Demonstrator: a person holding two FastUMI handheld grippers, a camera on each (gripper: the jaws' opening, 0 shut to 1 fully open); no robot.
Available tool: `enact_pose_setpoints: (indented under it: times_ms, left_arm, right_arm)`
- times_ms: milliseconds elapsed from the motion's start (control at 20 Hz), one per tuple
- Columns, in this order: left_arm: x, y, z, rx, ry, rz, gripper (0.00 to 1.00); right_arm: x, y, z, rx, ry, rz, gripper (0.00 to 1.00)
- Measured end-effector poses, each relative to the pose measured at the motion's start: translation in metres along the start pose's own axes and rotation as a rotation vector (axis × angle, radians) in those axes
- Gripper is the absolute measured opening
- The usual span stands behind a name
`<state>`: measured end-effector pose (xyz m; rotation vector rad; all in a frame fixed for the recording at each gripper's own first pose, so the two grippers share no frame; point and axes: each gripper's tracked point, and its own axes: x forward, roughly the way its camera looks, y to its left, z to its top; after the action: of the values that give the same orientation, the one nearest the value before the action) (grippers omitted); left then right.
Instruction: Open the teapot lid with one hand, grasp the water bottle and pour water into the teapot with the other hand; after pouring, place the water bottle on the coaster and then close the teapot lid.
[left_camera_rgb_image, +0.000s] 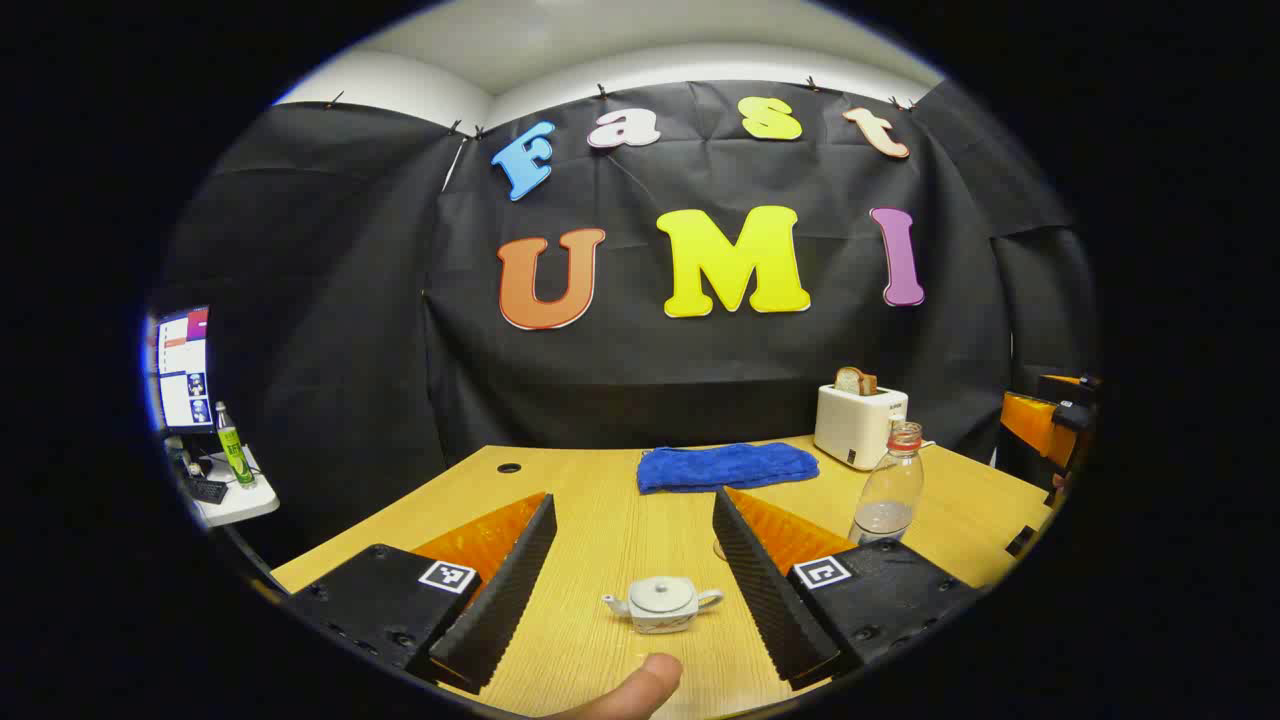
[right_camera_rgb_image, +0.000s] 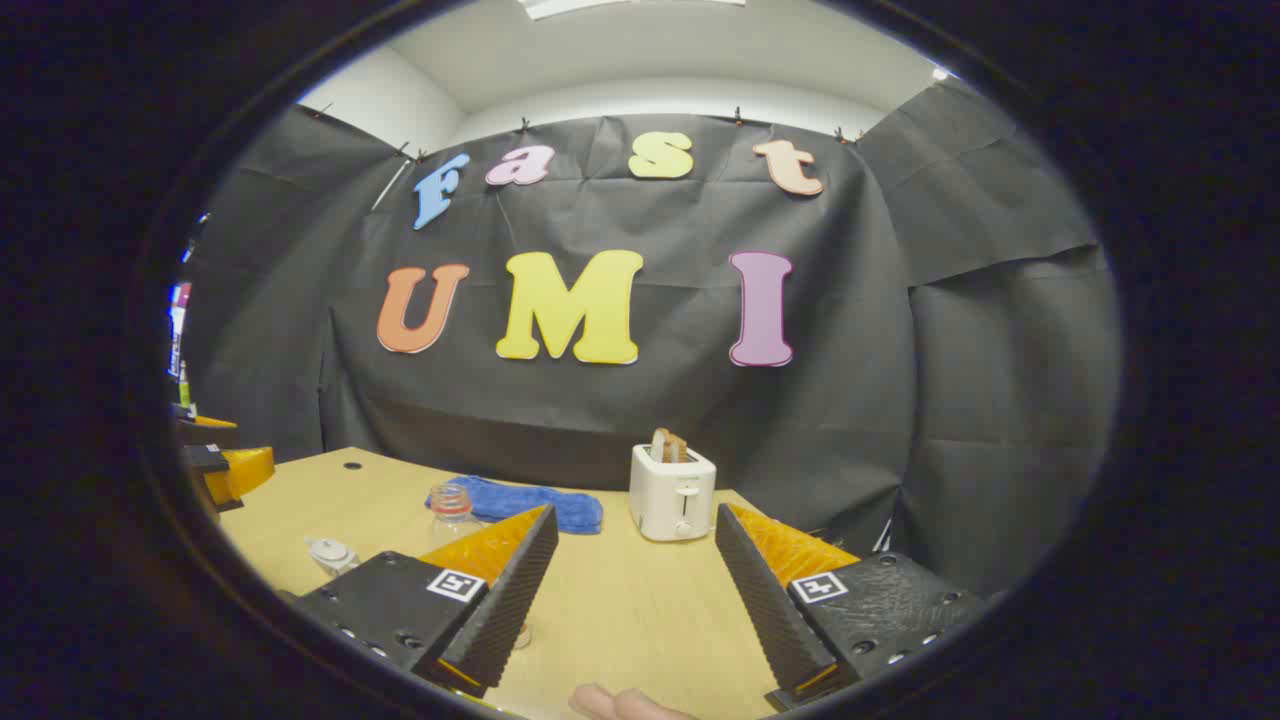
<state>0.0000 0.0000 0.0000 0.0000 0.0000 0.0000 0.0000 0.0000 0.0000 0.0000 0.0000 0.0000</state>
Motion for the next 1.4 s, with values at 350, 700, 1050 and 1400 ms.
enact_pose_setpoints:
  times_ms: [350,700,1050,1400]
  left_arm:
    - [0.002,0.001,-0.001,0.049,-0.014,0.026,0.99]
    - [0.006,0.003,-0.007,0.027,0.002,0.024,0.99]
    - [0.037,-0.008,-0.039,-0.027,0.021,-0.021,0.99]
    - [0.068,-0.012,-0.094,0.003,0.108,-0.019,0.94]
  right_arm:
    - [0.004,0.003,-0.008,-0.032,0.026,0.010,0.95]
    - [0.007,0.012,-0.014,-0.073,0.036,0.023,0.95]
    - [0.012,0.015,-0.023,-0.064,0.062,0.028,0.97]
    - [0.012,0.025,-0.026,-0.078,0.058,0.056,0.97]
